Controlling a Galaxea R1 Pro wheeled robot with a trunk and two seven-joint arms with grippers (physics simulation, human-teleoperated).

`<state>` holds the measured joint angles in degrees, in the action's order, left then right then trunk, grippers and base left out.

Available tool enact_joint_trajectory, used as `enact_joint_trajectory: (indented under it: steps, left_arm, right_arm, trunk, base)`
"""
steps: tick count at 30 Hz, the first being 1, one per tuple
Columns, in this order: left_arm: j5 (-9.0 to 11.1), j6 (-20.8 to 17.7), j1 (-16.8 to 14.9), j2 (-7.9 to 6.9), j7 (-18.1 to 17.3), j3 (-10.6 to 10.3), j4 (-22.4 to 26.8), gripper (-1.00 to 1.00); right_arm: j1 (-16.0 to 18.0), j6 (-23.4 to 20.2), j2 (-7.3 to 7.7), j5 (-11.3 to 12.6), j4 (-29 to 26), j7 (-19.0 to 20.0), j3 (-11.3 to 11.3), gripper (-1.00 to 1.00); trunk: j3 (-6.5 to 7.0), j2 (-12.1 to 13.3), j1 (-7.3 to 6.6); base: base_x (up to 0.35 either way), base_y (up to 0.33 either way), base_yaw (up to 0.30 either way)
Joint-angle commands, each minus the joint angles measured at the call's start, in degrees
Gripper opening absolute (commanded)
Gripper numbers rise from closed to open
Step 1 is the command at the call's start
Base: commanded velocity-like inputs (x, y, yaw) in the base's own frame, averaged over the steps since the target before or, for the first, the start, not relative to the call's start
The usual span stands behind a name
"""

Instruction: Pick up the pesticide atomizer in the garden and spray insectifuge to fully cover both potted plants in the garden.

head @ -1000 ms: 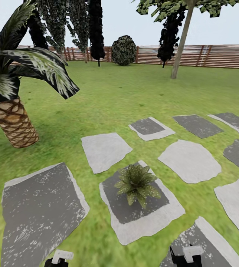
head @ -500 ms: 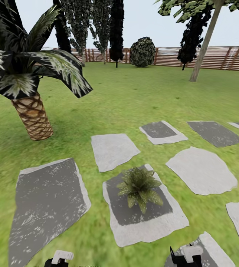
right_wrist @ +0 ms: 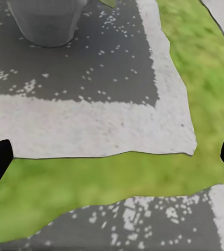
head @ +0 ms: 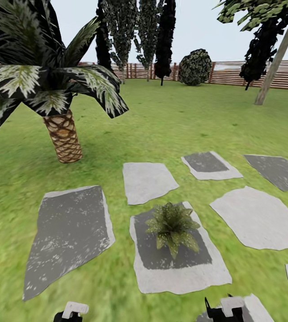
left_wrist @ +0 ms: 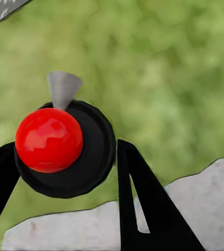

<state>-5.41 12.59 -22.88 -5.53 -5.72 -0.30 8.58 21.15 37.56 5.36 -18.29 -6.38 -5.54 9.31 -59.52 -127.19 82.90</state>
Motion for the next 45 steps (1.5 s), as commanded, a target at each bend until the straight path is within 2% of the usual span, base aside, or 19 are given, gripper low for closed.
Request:
enact_joint_trajectory:
  steps: [1,37,45]
  left_arm:
    - [-0.56,0.24,-0.06,-0.01,0.01,0.03,-0.06,-1.00]
    - [-0.56,0.24,-0.06,0.04,0.01,0.03,-0.10,-1.00]
    - [-0.56,0.24,-0.06,0.08,0.01,0.03,-0.14,-1.00]
  right_arm:
    - [0.03,0.15,0.00,-0.62,0.05,-0.35,0.27,1.00]
    - [0.03,0.15,0.00,-0.62,0.05,-0.35,0.27,1.00]
    - [0.03,0.15,0.00,-0.64,0.05,-0.34,0.27,1.00]
  trunk:
    - [0.00,-0.01,-0.01]
    - [1.24,-0.01,-0.01]
    - [1.52,-0.01,-0.01]
  base:
    - [-0.074,-0.037,0.278]
    - [-0.003,-0.001,0.278]
    - [-0.074,-0.182,0.278]
